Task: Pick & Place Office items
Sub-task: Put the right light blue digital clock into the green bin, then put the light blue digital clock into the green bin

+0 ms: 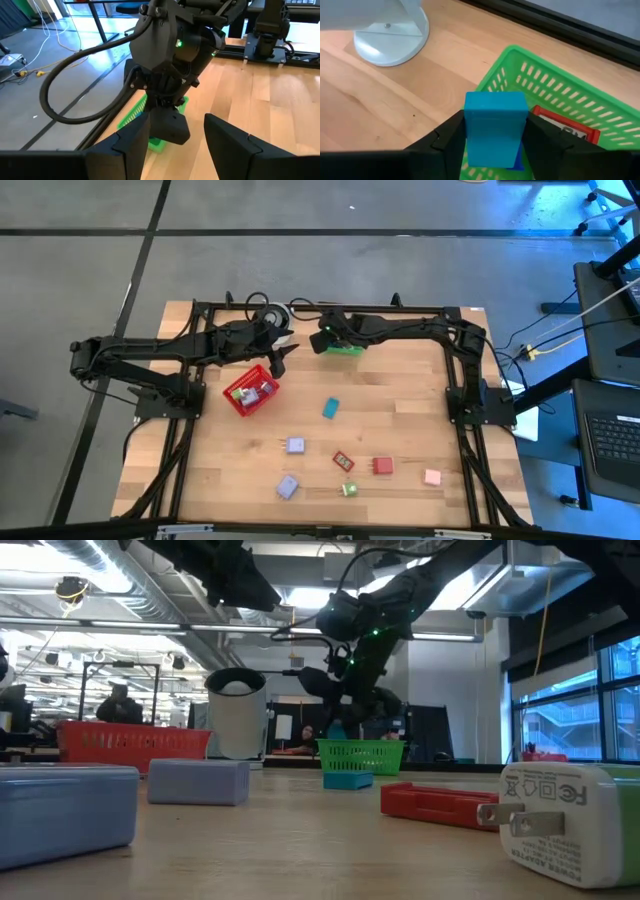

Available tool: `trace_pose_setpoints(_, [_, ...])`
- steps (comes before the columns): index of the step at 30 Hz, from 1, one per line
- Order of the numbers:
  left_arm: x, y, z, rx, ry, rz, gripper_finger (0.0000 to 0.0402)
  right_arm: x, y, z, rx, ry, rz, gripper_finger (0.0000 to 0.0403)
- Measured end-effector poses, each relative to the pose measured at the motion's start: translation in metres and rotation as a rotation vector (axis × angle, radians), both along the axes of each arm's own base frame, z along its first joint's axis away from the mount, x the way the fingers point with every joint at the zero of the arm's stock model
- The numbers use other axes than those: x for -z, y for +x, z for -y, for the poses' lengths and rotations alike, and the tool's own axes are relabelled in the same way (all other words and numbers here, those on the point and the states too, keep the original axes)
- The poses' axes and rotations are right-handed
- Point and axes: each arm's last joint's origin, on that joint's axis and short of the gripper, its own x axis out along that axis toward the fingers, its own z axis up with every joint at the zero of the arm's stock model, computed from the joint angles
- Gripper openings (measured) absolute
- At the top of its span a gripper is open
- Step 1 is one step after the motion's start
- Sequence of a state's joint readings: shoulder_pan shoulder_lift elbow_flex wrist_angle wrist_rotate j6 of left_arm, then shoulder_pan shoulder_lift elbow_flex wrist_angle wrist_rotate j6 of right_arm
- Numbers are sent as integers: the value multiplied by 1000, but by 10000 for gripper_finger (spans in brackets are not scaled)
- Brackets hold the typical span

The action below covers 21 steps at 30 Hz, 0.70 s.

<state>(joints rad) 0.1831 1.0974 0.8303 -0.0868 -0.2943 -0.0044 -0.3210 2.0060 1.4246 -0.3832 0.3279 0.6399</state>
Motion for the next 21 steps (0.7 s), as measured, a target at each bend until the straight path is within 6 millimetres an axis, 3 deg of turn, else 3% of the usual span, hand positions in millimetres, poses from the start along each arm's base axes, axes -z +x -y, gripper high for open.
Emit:
trace_pose_setpoints(10, [0,0,0,-5,-12,7,184,-4,-2,-1,10,57,34,263])
trace_pose_setpoints(21, [3,-1,2,-5,-59,-4,184,-50,-28,-8,21,57,6,312])
